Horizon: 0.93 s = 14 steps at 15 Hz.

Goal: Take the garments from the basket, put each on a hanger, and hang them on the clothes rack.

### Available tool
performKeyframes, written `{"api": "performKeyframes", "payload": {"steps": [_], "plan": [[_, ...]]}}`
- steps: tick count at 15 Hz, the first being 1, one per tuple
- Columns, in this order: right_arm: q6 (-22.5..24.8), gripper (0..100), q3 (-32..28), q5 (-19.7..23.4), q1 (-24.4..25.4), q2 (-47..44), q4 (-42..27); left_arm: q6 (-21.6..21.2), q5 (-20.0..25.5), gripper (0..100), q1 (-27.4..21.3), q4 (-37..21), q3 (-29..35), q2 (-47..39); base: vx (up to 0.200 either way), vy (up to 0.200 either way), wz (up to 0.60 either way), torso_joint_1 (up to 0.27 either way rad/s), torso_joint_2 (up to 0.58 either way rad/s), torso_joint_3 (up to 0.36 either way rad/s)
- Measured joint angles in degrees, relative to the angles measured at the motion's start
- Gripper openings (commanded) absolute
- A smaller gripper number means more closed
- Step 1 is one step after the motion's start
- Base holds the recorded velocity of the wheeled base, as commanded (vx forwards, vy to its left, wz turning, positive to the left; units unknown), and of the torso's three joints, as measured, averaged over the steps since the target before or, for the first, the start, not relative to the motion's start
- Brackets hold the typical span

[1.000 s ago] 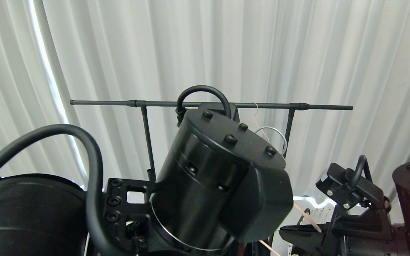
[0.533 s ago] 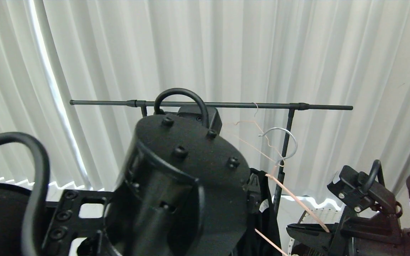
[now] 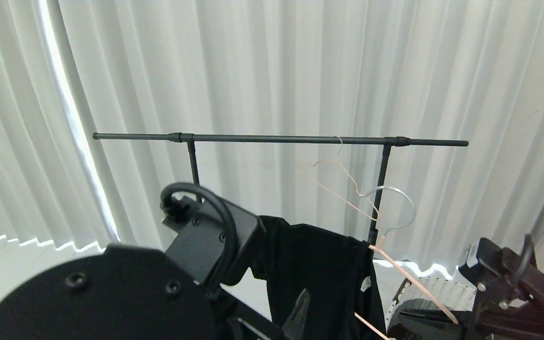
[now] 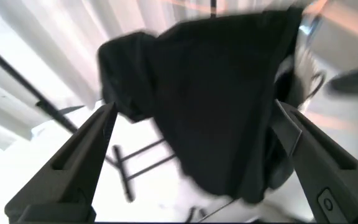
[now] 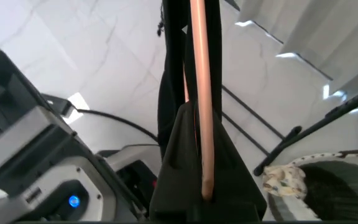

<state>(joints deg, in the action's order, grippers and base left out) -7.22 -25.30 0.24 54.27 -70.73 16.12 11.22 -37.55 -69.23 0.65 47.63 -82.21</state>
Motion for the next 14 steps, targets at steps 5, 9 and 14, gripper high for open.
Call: {"api": "performKeyframes", "payload": {"steps": [5,9,14], "plan": [[17.2,0,8.2,9.4,0.3,8.1,-2.2,-4.9,12.0,100,-3.5,12.8,-12.3,3.9,0.0,0.0,0.0,0.0,0.0,0.0],[20.8,0,8.5,10.9,3.2,9.7,-3.8,-19.6,28.7,100,-1.5,14.0,-16.9,6.4,0.0,0.0,0.0,0.0,0.0,0.0],[21.2,0,6.8,10.8,10.8,9.0,-4.4,-24.5,31.9,100,0.9,15.6,-20.2,5.5,0.0,0.0,0.0,0.0,0.0,0.0]]}}
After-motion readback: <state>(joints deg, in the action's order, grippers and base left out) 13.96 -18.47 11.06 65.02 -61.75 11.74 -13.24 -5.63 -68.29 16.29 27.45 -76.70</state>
